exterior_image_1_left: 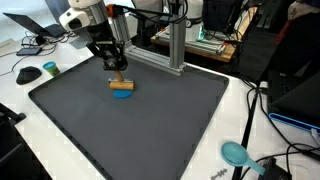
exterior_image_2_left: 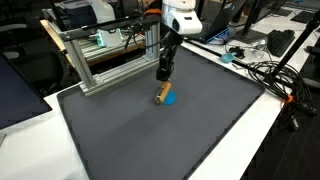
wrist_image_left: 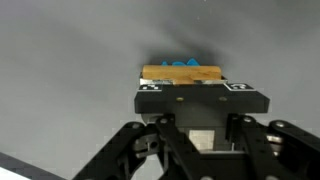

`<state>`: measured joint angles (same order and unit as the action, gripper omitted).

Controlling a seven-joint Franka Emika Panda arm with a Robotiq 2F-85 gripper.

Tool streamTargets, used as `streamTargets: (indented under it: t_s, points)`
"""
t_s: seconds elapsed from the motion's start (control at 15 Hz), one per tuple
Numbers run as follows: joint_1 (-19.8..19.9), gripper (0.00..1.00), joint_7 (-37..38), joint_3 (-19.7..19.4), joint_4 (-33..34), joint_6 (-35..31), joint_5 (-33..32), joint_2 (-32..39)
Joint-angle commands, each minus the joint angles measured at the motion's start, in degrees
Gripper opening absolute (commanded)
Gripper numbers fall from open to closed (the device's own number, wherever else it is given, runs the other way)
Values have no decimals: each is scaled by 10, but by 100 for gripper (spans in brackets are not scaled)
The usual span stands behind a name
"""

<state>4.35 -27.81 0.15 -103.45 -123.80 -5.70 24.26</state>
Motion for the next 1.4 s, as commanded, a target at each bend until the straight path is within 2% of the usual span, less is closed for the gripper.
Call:
streamTargets:
  t_s: [0.0,0.67,1.07,1.2,1.33]
  points:
    - [6,22,-2,-5,-41,20,-24,23]
    - [6,22,-7,-5,-37,43,-27,24]
    - [6,22,-14,-12,-7,195,-82,49]
    - [15,22,-28,-9,30,265,-68,62]
    - [30,22,-31,-4,50,265,-41,52]
